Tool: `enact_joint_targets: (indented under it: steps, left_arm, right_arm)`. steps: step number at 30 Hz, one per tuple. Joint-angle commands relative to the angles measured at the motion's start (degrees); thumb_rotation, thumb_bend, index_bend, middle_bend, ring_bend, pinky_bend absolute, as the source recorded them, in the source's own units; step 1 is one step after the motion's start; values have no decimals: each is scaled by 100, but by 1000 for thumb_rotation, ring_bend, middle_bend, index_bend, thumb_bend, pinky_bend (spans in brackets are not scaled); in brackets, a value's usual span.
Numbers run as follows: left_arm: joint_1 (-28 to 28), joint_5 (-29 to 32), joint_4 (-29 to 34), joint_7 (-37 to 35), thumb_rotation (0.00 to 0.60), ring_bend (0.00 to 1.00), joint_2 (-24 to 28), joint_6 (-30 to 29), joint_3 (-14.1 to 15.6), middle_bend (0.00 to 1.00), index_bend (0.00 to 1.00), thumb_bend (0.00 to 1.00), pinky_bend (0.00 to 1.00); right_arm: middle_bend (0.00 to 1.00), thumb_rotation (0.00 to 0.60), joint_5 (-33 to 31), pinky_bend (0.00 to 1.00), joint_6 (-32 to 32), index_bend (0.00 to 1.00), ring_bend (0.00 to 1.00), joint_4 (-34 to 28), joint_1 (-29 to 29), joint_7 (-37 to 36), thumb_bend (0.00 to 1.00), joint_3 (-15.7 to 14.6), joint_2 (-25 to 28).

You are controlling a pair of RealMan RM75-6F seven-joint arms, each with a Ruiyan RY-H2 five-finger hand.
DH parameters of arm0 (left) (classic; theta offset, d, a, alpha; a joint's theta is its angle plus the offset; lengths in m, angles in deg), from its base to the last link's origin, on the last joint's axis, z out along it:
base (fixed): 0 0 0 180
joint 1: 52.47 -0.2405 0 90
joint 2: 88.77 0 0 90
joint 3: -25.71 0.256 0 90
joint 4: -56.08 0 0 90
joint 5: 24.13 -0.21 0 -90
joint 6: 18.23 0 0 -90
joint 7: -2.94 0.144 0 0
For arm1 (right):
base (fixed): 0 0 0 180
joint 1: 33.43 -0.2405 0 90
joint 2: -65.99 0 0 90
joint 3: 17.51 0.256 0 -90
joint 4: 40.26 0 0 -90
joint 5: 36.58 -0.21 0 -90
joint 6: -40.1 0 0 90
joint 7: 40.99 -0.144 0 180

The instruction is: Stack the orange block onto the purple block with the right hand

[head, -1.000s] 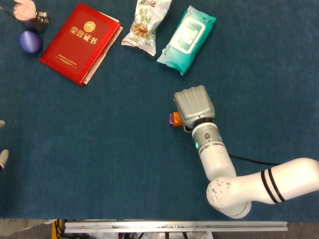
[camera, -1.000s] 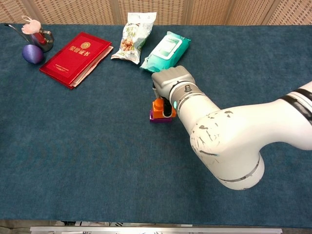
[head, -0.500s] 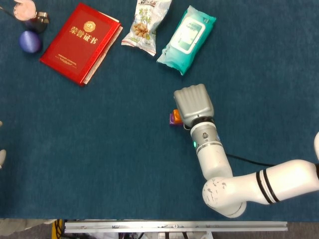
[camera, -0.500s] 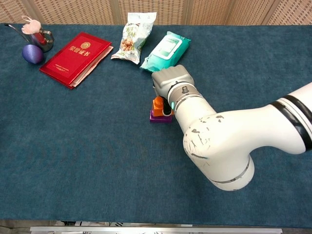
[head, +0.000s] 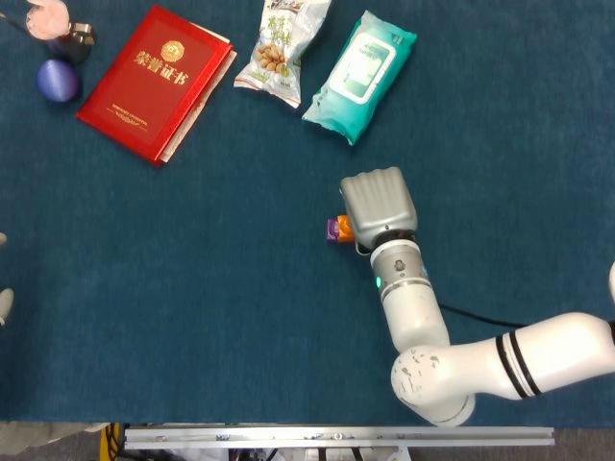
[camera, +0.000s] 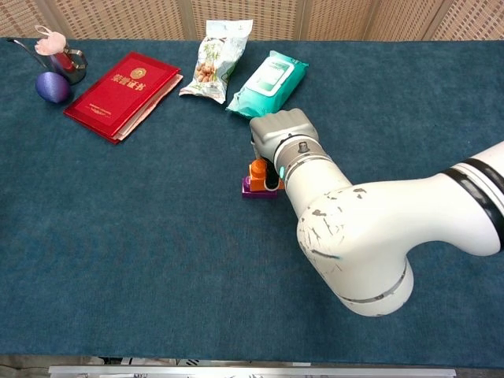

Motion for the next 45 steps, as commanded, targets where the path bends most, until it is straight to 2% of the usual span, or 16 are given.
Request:
enact_joint_targets:
  steps: [1, 45]
  left_arm:
    - [9, -1, -2, 2, 600, 200, -1, 14, 1, 263, 284, 292, 100]
    - [-42, 16, -126, -197, 600, 199, 31, -52, 18, 263, 284, 292, 100]
  right_arm:
    - [906, 600, 13, 1000, -19, 645, 941, -15, 24, -11, 200, 6, -10]
    - [906, 600, 130, 1000, 24, 645, 941, 399, 86, 216, 200, 222, -415]
